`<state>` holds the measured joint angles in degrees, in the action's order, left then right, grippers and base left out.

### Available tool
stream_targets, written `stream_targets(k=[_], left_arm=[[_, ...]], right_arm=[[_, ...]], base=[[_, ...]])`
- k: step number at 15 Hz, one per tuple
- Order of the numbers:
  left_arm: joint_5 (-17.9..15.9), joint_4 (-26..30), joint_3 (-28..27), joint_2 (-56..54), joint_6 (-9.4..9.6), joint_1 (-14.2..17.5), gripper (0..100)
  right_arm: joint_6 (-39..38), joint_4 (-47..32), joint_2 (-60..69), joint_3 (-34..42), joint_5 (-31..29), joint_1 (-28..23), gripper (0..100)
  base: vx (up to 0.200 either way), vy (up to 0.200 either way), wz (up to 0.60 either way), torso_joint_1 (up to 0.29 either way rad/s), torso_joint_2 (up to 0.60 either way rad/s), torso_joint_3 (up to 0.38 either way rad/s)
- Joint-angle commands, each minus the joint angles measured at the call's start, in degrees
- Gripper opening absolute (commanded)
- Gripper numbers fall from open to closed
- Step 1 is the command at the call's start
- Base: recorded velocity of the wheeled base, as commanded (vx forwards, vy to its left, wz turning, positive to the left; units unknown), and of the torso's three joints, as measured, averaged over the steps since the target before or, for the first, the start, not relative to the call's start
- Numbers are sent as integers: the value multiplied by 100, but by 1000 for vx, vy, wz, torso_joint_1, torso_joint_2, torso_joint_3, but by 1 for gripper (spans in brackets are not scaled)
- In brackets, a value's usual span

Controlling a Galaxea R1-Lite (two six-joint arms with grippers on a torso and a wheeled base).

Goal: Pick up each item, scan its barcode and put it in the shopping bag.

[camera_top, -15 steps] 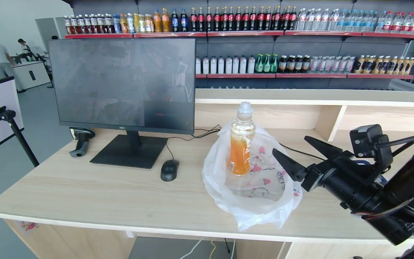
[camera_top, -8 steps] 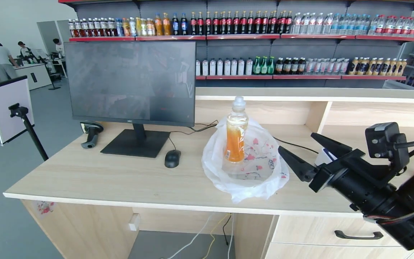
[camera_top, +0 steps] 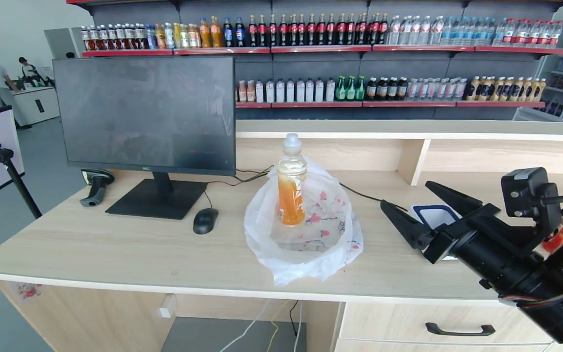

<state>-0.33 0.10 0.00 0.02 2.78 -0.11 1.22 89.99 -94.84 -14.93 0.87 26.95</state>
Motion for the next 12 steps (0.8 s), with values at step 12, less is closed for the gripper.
stream_targets(k=[12], left_arm=[[15, -1, 0, -2, -208, 11, 100]], right_arm=[[28, 1, 458, 386, 1, -67, 100]], base=[[0, -200, 0, 2, 3, 3]])
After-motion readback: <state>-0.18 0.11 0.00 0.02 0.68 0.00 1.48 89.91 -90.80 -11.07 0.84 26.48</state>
